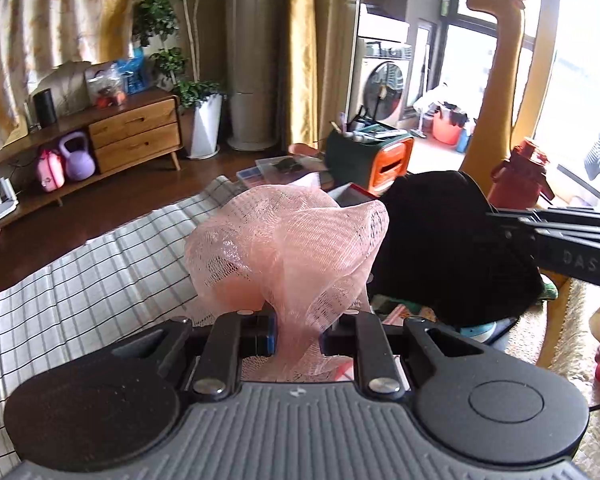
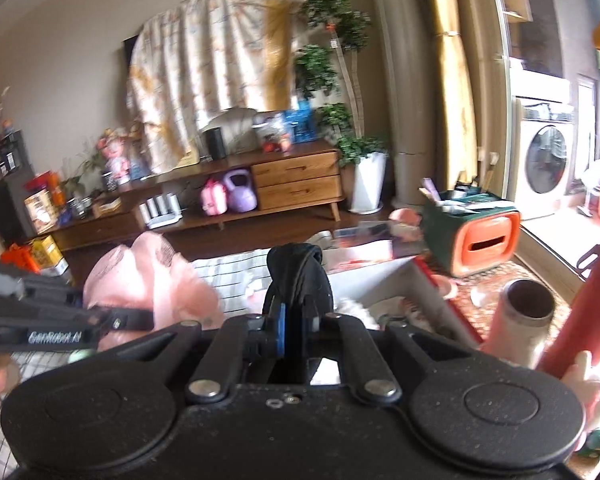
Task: Organize soft objects
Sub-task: 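Carry the pink scrunchie and black cloth over the red box with both tools, then open both tools to drop the scrunchie and black cloth into the box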
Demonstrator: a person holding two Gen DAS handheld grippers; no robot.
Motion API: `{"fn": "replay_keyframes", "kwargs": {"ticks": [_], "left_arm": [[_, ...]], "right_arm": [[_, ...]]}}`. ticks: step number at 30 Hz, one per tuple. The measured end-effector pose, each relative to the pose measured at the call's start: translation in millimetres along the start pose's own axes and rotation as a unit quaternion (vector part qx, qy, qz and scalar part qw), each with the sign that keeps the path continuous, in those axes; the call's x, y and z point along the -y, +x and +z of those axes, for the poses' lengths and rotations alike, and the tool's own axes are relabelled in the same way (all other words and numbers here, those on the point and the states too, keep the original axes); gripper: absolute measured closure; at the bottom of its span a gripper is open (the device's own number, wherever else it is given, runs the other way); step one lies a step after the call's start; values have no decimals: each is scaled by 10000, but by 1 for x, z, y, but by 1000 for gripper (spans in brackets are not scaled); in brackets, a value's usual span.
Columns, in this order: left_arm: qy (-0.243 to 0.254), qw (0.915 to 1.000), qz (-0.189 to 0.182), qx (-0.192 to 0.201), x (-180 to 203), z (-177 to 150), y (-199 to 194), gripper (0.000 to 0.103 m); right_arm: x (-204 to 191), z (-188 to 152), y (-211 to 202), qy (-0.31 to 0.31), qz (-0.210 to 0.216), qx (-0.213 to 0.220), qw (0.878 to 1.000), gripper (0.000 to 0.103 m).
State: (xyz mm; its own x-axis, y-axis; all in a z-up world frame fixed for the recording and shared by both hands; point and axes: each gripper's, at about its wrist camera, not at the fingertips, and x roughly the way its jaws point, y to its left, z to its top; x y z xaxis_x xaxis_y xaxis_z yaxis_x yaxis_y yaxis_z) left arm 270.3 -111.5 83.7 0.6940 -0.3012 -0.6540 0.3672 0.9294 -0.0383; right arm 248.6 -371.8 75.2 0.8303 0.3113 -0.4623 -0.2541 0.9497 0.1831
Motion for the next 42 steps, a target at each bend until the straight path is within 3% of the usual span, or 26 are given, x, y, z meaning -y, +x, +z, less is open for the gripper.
{"fn": "replay_keyframes", "kwargs": {"ticks": [8, 15, 26, 42], "left_arm": [[223, 9992, -261, -195, 43, 3, 34, 85], [238, 9985, -337, -369, 58, 9, 68, 85], [20, 9982, -385, -467, 58, 26, 129, 85], [-178, 9970, -379, -656, 42, 22, 194, 85]], "right_arm": [[48, 3, 22, 270, -514, 63, 9983, 97], [85, 4, 57, 509, -858, 49, 9950, 97], [110, -15, 124, 698, -928, -352, 9926, 97], [108, -45, 194, 654, -776, -985, 9900, 96]]}}
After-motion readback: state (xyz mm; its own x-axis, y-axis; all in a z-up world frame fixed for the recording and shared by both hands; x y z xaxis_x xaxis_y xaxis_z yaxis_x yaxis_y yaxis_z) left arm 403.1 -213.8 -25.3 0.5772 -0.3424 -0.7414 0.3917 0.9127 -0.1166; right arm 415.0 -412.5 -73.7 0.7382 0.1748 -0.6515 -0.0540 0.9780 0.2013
